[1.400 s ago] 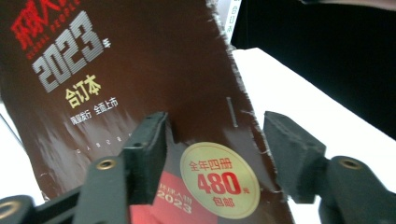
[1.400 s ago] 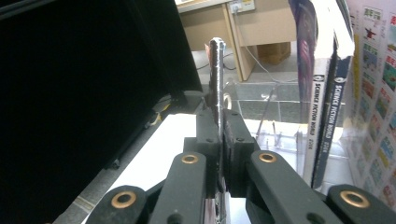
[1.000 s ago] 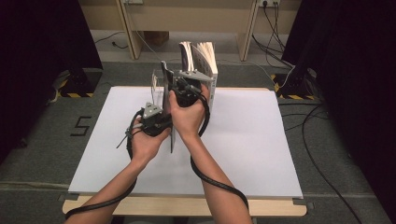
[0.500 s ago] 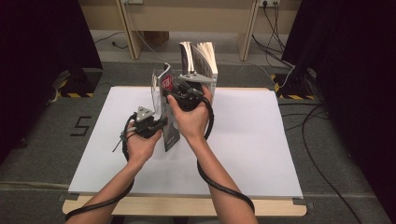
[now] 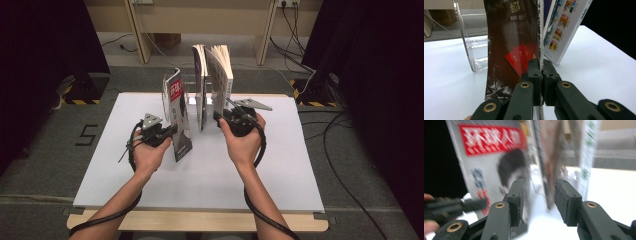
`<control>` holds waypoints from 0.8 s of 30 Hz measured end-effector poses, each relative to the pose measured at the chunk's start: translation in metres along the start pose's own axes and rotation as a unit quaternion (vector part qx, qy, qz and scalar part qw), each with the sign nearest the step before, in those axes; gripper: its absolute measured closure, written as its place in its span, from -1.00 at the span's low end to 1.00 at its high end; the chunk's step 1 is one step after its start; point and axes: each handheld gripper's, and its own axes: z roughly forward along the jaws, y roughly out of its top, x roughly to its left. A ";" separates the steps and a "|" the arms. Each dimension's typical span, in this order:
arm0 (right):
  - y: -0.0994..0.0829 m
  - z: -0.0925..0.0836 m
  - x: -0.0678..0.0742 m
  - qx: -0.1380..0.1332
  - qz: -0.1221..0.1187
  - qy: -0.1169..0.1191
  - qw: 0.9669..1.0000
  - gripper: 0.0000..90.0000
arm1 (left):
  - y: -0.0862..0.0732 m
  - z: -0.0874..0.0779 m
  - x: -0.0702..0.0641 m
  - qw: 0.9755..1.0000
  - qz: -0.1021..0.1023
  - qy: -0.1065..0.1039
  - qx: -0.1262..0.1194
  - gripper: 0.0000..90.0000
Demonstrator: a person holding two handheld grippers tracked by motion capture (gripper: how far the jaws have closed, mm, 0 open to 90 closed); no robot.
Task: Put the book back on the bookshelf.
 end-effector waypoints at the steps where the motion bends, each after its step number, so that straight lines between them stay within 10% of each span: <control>1: -0.005 -0.002 -0.005 0.003 0.005 -0.003 1.000 0.33 | 0.000 0.000 0.000 1.000 0.001 0.000 0.000 0.93; 24: -0.097 -0.049 -0.080 0.046 0.050 -0.086 0.994 0.31 | 0.015 0.003 0.012 1.000 -0.004 -0.006 -0.008 0.93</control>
